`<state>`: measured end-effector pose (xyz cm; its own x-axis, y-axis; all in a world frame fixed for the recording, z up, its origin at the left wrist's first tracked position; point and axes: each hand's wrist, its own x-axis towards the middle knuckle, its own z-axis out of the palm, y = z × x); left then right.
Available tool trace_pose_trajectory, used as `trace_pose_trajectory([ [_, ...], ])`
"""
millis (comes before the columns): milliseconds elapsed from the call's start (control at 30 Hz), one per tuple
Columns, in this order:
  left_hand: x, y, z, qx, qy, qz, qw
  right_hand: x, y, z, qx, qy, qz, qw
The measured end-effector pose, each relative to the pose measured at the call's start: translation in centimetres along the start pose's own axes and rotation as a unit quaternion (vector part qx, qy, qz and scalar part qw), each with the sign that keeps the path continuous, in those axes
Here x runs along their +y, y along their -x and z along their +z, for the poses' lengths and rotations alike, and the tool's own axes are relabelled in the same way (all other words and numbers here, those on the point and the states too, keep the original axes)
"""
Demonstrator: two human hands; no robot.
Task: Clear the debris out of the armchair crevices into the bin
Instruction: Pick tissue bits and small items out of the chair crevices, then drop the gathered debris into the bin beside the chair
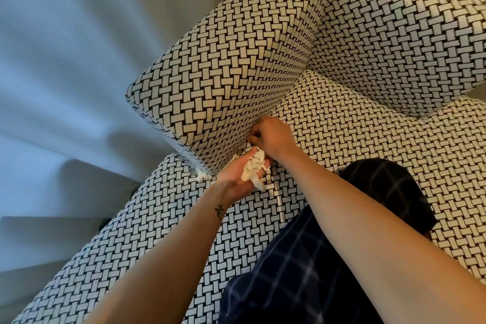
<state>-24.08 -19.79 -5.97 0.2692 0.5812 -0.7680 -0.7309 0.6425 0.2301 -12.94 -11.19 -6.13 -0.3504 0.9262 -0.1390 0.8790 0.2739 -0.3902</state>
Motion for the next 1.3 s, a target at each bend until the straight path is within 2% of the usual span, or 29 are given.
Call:
trace_pose_trajectory([
  [167, -0.1, 0.0, 0.0, -0.003, 0.047, -0.010, 0.999, 1.1, 1.6, -1.2, -0.015, -0.183, 0.008, 0.983],
  [267, 0.6, -1.2, -0.4, 0.021, -0.128, 0.020, 0.991, 1.4, 3.6, -3.2, -0.028, -0.241, -0.005, 0.970],
  [333, 1.1, -1.2, 0.7, 0.026, -0.201, 0.059, 0.977, 1.6, 4.7, -4.3, -0.027, -0.241, -0.016, 0.970],
  [400, 0.4, 0.3, 2.9, -0.021, -0.094, 0.028, 0.995, 2.1, 5.9, -5.5, -0.012, -0.232, -0.014, 0.973],
  [433, -0.4, 1.0, 4.2, -0.059, -0.103, 0.043, 0.992, 2.5, 6.6, -6.1, 0.002, -0.227, -0.008, 0.974],
  [500, -1.4, 1.5, 6.8, -0.077, -0.004, 0.010, 0.997, 3.3, 8.0, -7.5, 0.025, -0.219, 0.002, 0.975],
  [567, -2.2, 1.3, 8.6, -0.051, -0.001, 0.000, 0.999, 4.3, 9.3, -8.7, 0.050, -0.210, 0.004, 0.976],
  [733, -3.4, 2.1, 13.0, -0.075, 0.005, -0.001, 0.997, 7.1, 13.0, -10.9, 0.128, -0.196, 0.009, 0.972],
  [900, -7.3, 3.0, 17.5, -0.114, -0.021, -0.019, 0.993, 10.4, 18.2, -12.8, 0.163, -0.166, 0.034, 0.972],
  [1100, -16.4, 3.1, 23.0, -0.174, -0.139, -0.054, 0.973, 15.1, 27.1, -15.4, 0.227, -0.103, 0.100, 0.963],
  [1300, -27.4, 3.1, 27.5, -0.209, -0.259, -0.099, 0.938, 22.2, 35.0, -15.2, 0.284, -0.189, 0.183, 0.922],
])
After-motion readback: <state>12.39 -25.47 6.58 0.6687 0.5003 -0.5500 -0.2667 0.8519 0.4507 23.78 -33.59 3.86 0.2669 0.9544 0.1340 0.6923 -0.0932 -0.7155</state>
